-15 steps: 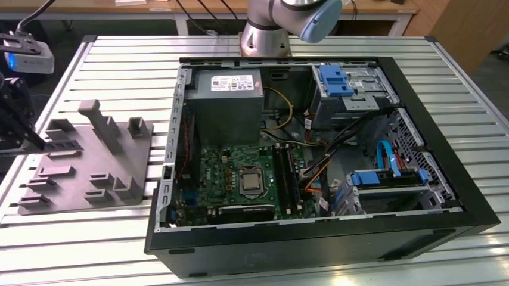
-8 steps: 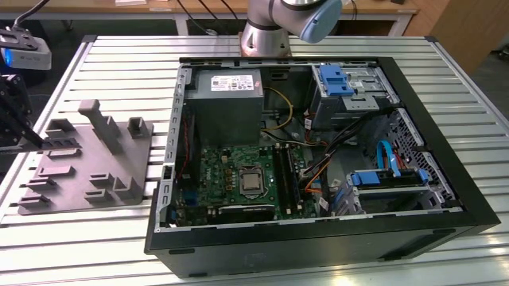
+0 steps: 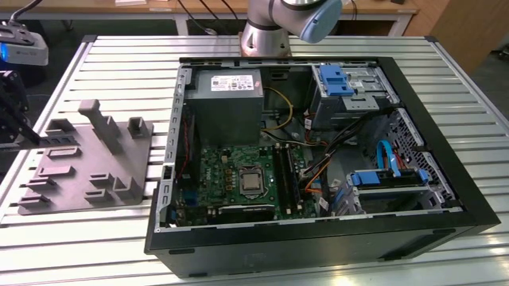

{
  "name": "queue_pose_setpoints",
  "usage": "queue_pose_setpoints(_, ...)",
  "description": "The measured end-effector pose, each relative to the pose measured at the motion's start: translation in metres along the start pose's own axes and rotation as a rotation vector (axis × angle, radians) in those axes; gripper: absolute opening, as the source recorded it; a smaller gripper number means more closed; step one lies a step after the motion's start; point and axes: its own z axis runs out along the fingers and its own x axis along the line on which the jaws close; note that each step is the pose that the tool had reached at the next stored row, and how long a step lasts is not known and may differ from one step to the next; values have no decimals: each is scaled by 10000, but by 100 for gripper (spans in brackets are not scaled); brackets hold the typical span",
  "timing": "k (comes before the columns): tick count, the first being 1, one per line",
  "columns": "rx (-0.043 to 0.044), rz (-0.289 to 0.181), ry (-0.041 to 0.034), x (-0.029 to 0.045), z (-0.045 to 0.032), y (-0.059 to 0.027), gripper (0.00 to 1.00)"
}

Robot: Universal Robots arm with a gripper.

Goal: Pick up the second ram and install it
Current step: 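Pick up the second ram and move it above second insertion slot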

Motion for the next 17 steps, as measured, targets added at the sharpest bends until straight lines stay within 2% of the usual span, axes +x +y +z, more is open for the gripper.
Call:
queue_pose_setpoints(9,-1,0,0,-3,-66,-1,14)
queue_pose_setpoints(17,0,0,1,-7,-158,-1,14)
